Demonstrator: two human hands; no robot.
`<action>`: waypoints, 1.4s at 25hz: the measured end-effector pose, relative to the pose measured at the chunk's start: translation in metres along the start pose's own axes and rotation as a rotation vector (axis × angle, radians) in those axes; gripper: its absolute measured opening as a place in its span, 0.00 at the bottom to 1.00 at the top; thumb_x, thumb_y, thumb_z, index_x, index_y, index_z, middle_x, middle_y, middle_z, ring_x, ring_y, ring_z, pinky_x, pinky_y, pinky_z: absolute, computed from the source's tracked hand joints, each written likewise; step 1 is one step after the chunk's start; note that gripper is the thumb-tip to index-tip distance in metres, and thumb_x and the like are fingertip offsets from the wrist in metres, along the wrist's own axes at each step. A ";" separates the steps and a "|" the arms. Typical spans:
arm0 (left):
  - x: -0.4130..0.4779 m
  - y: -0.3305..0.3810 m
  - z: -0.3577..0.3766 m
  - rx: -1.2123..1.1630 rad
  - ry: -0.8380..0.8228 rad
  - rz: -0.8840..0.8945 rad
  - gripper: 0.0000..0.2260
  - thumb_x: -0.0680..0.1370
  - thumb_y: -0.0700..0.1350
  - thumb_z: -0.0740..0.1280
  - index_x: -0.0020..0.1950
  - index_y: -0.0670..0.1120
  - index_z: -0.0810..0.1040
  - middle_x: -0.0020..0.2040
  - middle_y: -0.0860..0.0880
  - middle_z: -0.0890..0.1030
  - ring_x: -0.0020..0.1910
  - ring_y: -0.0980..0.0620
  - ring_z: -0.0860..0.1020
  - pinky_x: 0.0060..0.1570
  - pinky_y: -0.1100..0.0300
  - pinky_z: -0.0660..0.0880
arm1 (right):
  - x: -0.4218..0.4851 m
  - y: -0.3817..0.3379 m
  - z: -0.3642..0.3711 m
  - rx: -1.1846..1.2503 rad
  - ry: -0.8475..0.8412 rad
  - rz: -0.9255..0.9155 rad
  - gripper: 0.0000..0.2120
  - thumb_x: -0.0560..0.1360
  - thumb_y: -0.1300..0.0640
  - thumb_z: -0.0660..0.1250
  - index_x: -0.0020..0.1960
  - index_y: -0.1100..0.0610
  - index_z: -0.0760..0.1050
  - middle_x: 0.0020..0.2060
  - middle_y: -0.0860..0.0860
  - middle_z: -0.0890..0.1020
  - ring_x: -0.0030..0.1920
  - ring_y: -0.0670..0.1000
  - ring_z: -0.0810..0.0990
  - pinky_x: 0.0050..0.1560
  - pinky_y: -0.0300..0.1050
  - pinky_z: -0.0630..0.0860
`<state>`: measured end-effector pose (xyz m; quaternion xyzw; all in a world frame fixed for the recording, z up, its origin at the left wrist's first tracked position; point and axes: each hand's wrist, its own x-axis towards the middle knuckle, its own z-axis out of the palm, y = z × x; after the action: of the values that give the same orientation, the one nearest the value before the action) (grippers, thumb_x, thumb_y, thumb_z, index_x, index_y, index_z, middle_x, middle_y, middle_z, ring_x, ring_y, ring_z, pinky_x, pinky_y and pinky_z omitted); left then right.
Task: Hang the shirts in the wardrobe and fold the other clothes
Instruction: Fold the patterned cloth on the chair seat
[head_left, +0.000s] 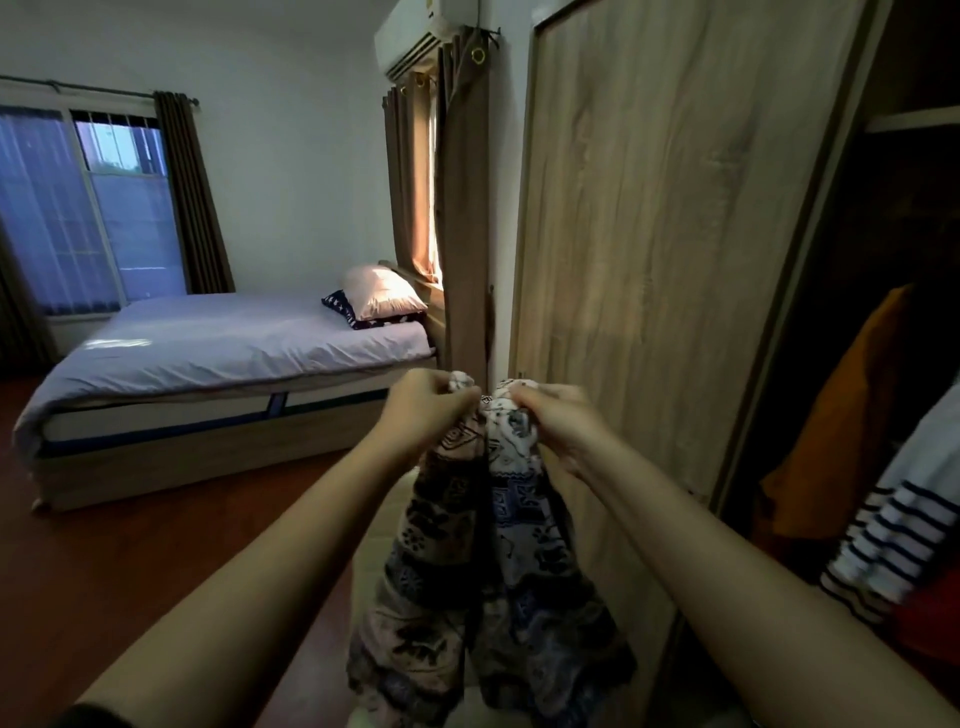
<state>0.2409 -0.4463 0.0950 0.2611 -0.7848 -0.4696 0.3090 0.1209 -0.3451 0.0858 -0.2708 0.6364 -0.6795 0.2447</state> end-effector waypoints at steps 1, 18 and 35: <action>-0.001 0.001 0.005 -0.035 -0.042 0.017 0.09 0.73 0.48 0.68 0.47 0.45 0.84 0.42 0.46 0.85 0.44 0.48 0.83 0.50 0.50 0.79 | -0.005 -0.004 0.007 -0.014 -0.045 -0.025 0.11 0.76 0.57 0.66 0.51 0.65 0.80 0.35 0.53 0.82 0.32 0.46 0.79 0.34 0.37 0.76; -0.008 0.017 -0.040 -0.181 -0.175 0.301 0.13 0.79 0.35 0.55 0.49 0.47 0.77 0.30 0.55 0.78 0.27 0.62 0.72 0.26 0.70 0.68 | 0.002 -0.034 -0.042 -1.263 -0.295 -0.959 0.34 0.60 0.28 0.63 0.62 0.43 0.72 0.69 0.47 0.62 0.71 0.51 0.57 0.70 0.66 0.46; 0.008 -0.023 -0.060 0.083 -0.246 0.433 0.14 0.80 0.37 0.59 0.64 0.48 0.69 0.46 0.51 0.74 0.31 0.62 0.72 0.32 0.67 0.70 | -0.020 -0.056 -0.033 -1.616 -0.595 -1.040 0.18 0.68 0.35 0.61 0.52 0.44 0.68 0.46 0.42 0.73 0.56 0.47 0.63 0.56 0.49 0.47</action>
<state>0.2823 -0.4958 0.0985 0.0405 -0.8727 -0.3881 0.2937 0.1135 -0.3032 0.1386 -0.7587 0.6225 0.0286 -0.1902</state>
